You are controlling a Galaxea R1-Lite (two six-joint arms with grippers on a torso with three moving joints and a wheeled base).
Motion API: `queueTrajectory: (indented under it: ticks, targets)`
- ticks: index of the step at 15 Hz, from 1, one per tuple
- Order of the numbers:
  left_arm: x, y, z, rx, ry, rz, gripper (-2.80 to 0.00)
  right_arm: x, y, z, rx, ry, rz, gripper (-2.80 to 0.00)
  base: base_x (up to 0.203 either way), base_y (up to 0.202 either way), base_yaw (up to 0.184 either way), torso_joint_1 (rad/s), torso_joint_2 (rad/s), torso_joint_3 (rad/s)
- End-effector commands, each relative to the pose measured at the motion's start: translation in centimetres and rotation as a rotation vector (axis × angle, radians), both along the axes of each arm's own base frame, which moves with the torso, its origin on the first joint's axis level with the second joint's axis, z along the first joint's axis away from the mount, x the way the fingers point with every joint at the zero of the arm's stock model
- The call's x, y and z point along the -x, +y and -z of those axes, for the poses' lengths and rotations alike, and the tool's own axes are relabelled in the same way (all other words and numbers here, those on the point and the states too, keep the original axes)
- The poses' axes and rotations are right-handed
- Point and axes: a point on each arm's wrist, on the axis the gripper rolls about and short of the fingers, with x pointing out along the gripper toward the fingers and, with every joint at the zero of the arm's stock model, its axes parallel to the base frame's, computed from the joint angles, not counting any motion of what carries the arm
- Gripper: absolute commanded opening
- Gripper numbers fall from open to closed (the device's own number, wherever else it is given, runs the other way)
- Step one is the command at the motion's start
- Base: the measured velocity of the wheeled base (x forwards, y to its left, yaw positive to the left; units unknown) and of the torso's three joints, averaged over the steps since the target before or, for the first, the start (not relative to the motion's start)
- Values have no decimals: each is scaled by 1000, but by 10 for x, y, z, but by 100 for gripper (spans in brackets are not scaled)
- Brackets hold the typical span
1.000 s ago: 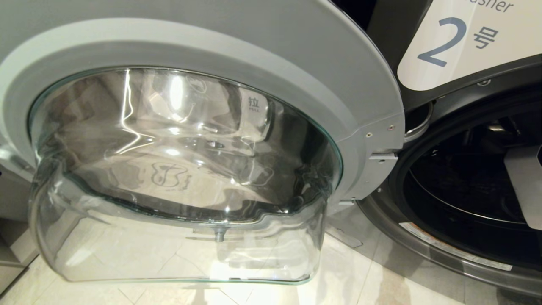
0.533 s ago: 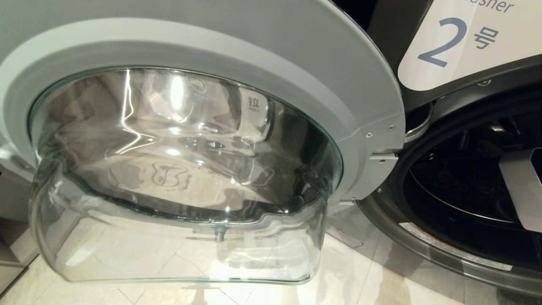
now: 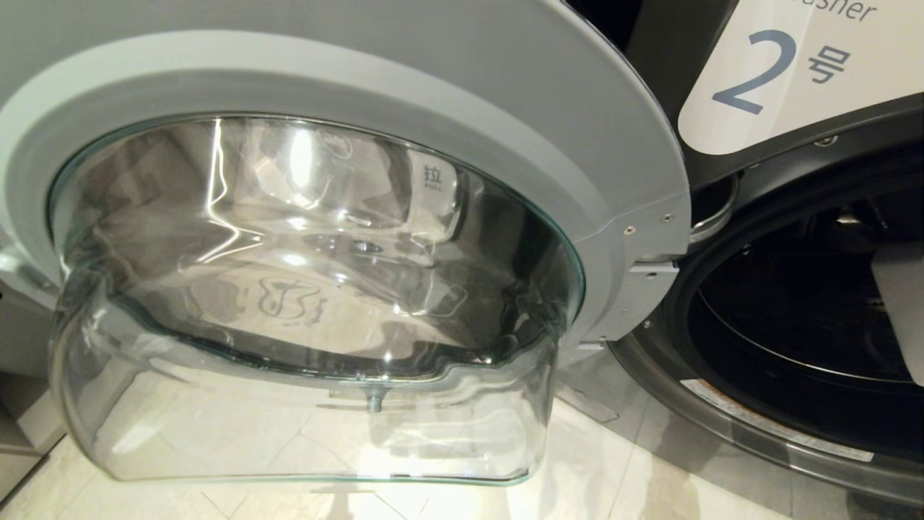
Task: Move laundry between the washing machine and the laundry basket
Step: Pick a cloth and place it into the basket
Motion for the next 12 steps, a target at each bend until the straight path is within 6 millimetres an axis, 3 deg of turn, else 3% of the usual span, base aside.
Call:
queueTrajectory:
  ticks: [1, 6, 9, 12]
  targets:
    - [-3, 0, 11, 2, 39, 0, -280, 22, 11, -32, 1, -10, -22, -280, 0, 0, 0, 0, 0, 0]
    - [-3, 0, 11, 4, 39, -2, -280, 101, 51, -56, -49, 114, -180, -280, 0, 0, 0, 0, 0, 0]
    - [-3, 0, 11, 5, 39, -2, -280, 147, 74, -58, -67, 168, -230, -280, 0, 0, 0, 0, 0, 0]
    - [-3, 0, 11, 1, 42, -1, -280, 167, 85, -44, -61, 170, -255, -280, 0, 0, 0, 0, 0, 0]
